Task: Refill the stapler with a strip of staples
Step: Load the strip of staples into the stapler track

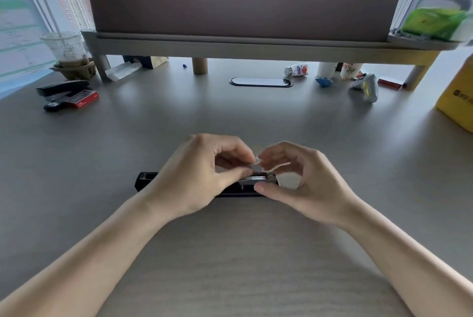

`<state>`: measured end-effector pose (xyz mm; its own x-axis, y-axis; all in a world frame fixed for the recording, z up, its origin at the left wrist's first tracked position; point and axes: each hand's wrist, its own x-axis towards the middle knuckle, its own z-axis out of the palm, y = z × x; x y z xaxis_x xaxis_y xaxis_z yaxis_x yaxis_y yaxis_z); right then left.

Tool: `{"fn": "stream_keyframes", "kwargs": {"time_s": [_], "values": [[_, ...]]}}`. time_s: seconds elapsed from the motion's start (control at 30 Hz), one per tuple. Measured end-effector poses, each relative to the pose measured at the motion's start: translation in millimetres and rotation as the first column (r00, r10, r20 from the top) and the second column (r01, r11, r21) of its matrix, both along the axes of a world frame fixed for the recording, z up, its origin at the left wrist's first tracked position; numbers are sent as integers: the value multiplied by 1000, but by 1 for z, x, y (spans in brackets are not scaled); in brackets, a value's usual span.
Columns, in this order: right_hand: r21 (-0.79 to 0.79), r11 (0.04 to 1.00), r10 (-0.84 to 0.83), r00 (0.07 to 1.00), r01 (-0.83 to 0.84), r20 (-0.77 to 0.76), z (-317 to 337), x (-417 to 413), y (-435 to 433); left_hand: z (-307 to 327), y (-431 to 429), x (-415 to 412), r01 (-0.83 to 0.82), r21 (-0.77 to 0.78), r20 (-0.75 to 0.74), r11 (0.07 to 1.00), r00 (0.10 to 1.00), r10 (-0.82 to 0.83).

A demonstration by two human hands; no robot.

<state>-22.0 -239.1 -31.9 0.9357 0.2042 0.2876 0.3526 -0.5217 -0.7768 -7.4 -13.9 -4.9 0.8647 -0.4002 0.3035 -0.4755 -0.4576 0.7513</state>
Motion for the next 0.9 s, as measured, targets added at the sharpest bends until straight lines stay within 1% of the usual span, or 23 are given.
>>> {"fn": "stream_keyframes", "kwargs": {"time_s": [0.07,0.17,0.27,0.57,0.9], "values": [[-37,999,-23,1000,23,-1,-3,-5,1,-3,0,-7,-28,30,27,999,999,27],[-33,998,-60,998,61,18,-6,-10,4,-3,-2,-12,-50,56,61,997,997,46],[-39,997,-68,998,68,-7,-5,-12,3,-2,-3,-14,-66,92,90,994,994,58],[-58,995,-85,996,83,-25,-6,-13,2,4,-3,-13,-73,170,93,983,994,58],[-61,995,-86,996,84,-28,-6,-14,1,2,1,-15,-88,170,108,981,992,70]]}}
